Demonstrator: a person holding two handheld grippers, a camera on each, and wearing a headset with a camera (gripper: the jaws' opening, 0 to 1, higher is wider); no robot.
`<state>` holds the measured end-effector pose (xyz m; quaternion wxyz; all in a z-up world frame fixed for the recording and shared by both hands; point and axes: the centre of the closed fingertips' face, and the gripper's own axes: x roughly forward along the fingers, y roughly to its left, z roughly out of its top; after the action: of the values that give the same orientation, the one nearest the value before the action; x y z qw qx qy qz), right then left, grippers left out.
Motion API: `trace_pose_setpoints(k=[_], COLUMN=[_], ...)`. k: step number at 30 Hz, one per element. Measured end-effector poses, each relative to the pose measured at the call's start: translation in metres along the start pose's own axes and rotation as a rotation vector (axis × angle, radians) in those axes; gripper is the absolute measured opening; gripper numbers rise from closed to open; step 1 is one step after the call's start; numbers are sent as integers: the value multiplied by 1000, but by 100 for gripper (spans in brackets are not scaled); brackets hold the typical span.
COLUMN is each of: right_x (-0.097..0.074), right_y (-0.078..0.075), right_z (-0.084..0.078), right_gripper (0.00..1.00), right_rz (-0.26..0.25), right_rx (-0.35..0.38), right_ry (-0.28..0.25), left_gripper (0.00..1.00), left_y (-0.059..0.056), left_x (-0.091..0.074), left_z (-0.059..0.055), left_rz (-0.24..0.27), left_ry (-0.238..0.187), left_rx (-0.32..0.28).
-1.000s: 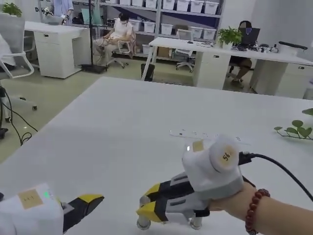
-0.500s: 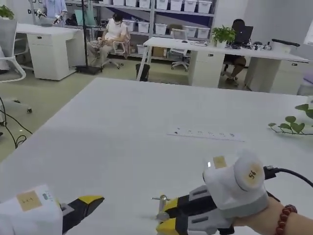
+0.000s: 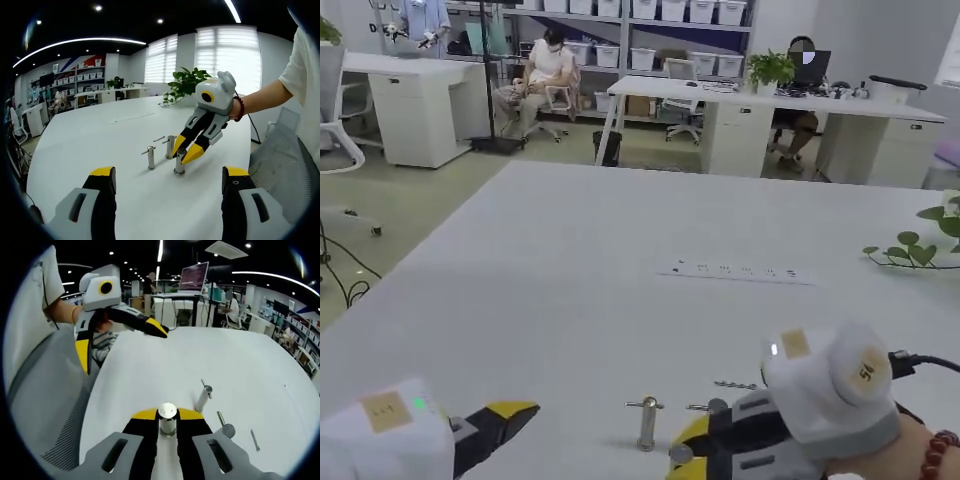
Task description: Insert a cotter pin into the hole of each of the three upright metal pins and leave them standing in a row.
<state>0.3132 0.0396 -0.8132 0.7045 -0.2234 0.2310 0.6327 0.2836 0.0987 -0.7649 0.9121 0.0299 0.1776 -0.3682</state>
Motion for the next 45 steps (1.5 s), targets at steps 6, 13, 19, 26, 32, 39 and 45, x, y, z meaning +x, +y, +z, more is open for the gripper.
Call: trace_pose_setpoints(k=[6, 13, 19, 26, 32, 39, 45], right_x=[0, -4, -5, -5, -15, -33, -49], right_y=[1, 1, 0, 4, 4, 3, -9], right_z=[-9, -16, -16, -15, -6, 7, 10], right_gripper=[13, 14, 15, 20, 24, 30, 32], right_rz=[3, 5, 5, 18, 21, 15, -13], right_rx=[-9, -4, 10, 22, 62, 127, 148], right_ry=[20, 9, -24, -41, -65, -95, -90], left_gripper=[87, 86, 86, 86, 87, 89, 91], left_y=[0, 2, 2, 1, 1, 0, -2], left_x=[2, 2, 2, 3, 3, 4, 5], left_z=[1, 4, 3, 1, 2, 2, 1], left_rz=[-1, 0, 0, -2, -3, -4, -6], left_ry=[1, -8, -5, 2, 3, -1, 3], left_rx=[1, 4, 4, 3, 5, 3, 1])
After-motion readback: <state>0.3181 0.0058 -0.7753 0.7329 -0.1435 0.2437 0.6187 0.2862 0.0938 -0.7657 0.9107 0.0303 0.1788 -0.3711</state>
